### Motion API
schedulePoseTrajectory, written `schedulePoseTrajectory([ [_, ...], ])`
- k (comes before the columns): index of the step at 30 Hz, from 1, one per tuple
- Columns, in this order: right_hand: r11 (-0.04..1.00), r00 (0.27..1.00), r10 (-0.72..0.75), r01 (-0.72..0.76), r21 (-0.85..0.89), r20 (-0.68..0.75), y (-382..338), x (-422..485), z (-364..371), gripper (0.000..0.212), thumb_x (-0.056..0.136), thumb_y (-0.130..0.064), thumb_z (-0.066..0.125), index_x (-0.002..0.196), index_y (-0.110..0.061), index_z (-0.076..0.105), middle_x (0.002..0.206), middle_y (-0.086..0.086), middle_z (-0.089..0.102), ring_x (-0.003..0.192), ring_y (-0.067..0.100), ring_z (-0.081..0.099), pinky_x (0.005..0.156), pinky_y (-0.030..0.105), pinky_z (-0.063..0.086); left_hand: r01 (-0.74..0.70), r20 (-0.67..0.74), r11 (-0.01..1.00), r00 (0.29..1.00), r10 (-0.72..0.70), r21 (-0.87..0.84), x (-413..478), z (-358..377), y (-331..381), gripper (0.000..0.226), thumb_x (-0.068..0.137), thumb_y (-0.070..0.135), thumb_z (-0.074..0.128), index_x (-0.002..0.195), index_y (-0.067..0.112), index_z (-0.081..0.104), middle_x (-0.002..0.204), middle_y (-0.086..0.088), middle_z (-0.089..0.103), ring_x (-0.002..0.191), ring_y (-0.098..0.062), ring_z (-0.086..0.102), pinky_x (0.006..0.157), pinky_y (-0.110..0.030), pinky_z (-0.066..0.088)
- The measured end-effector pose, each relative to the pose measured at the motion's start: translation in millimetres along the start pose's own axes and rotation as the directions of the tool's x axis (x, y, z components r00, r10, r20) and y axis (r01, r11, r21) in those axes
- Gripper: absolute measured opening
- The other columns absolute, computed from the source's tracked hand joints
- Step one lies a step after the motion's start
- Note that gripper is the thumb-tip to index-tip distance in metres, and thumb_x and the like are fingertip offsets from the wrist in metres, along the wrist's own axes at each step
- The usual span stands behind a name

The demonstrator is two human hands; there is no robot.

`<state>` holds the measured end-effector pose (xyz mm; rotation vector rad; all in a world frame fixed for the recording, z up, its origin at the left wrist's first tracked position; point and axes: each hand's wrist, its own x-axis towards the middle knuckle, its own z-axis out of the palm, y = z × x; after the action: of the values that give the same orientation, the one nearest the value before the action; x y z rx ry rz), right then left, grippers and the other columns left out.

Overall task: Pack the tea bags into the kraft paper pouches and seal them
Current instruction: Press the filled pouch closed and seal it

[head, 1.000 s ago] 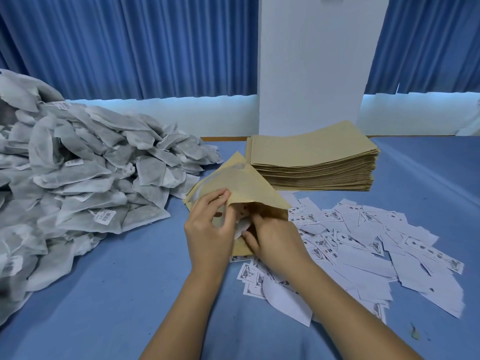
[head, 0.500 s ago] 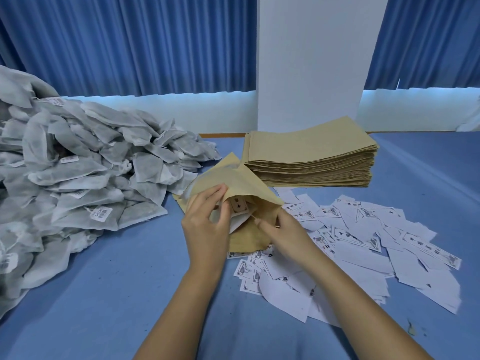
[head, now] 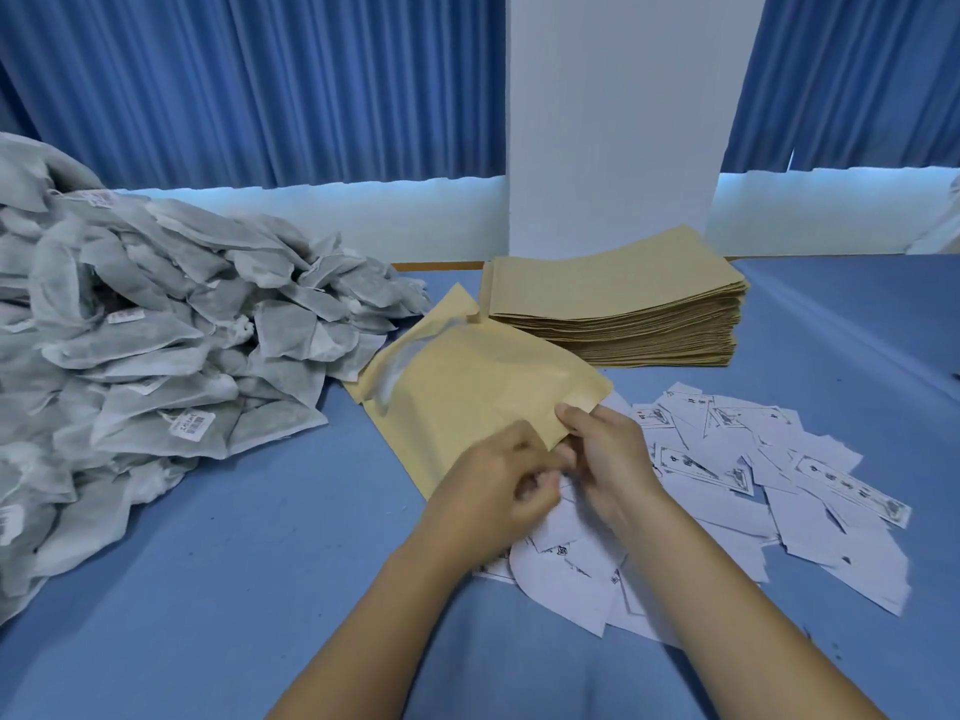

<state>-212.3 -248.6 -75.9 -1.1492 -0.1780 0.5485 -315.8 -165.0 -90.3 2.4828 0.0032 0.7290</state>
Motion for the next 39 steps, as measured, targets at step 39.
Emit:
schedulePoseTrajectory([
  [39,0.987,0.963,0.16,-0.163,-0.002,0.216,-2.7,-7.3,4.9,0.009,0.089,-0.006,0.059,0.093,0.002,0.062,0.077,0.015,0.065,0.063,0.02,0.063,0.056,0.023,0.052,0.141,0.063,0.012,0.511,-0.857,-0.99,5.9,8.9,30.3,0.032,0.098,0.028,0.05,0.076,0.008,0.064,0.051,0.0,0.053,0.038,-0.01,0.045,0.043,-0.021,0.047],
])
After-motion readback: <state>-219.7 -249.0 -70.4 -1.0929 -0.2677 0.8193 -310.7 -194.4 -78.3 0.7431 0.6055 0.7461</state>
